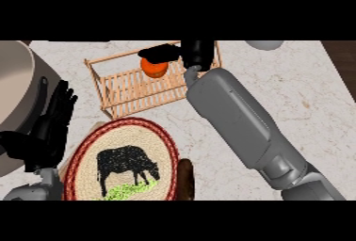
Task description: Pick the squash from the placemat and place it in the tiered shelf
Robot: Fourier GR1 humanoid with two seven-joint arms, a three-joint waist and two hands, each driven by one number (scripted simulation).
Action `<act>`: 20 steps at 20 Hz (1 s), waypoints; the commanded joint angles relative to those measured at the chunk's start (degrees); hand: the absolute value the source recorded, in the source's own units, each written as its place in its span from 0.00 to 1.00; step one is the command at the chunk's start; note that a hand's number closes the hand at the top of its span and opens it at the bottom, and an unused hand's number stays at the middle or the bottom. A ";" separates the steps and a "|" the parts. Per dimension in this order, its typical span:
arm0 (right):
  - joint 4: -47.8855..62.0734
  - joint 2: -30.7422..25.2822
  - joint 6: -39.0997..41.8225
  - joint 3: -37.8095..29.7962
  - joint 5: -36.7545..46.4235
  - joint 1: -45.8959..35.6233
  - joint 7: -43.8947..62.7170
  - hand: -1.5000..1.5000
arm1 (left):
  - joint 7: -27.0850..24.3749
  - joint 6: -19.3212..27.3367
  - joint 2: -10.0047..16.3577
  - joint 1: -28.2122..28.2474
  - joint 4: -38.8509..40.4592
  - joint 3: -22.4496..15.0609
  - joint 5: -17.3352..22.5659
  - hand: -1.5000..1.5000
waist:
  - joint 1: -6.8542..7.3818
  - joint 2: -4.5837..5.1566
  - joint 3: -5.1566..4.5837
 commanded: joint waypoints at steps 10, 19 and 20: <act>-26.48 -17.11 6.07 -6.87 0.71 14.74 15.57 0.00 | -2.07 -0.18 -0.28 0.76 1.47 2.11 1.08 0.50 | -1.88 -0.41 0.00; -51.68 -26.88 16.60 -15.34 -11.11 39.14 10.34 0.00 | 0.70 -1.01 1.22 1.71 -2.19 2.64 0.98 0.50 | -1.62 -0.19 0.04; -50.31 -28.27 20.06 -17.73 -12.44 35.84 12.74 0.00 | 1.47 0.00 0.51 1.72 -3.54 1.66 -0.37 0.50 | -0.96 -0.10 0.02</act>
